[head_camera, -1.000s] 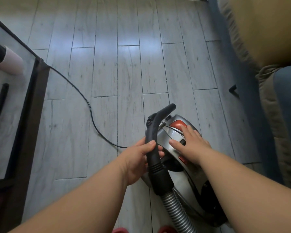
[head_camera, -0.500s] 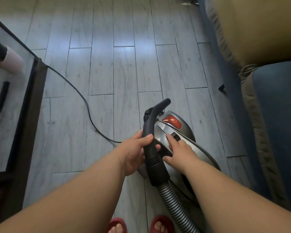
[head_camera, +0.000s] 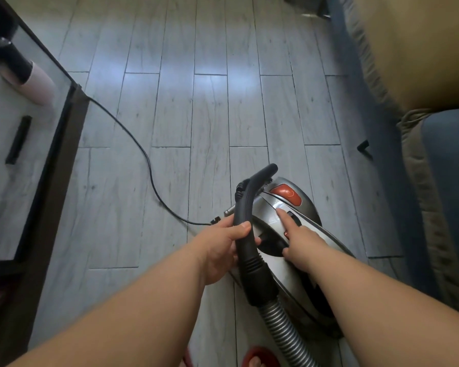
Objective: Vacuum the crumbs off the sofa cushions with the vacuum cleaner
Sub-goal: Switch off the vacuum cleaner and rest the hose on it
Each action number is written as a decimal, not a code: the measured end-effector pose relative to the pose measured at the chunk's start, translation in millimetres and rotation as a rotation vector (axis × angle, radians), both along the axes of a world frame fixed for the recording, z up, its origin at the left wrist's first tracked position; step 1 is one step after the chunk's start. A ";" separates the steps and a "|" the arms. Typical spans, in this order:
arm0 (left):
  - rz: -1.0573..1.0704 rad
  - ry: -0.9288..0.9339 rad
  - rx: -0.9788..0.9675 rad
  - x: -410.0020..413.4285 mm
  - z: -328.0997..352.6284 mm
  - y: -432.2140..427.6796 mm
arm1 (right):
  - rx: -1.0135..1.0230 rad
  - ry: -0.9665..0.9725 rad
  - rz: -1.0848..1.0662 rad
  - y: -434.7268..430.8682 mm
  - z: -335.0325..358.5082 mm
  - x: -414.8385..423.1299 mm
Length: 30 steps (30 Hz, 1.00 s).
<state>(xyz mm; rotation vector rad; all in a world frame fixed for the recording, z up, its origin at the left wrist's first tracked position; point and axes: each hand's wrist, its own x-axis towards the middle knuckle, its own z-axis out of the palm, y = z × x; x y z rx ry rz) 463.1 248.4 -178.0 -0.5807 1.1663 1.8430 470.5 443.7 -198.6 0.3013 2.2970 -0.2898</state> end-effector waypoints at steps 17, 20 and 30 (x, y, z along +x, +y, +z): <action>0.061 -0.091 -0.001 -90.0 66.5 -109.5 | -0.040 -0.010 0.026 -100.6 89.9 -102.9; 0.075 -0.052 -0.014 -124.5 92.6 -143.3 | -0.044 0.030 0.063 -127.9 116.1 -143.7; 0.253 -0.027 -0.075 -257.4 131.6 -233.4 | -0.141 0.097 0.253 -223.0 152.0 -310.0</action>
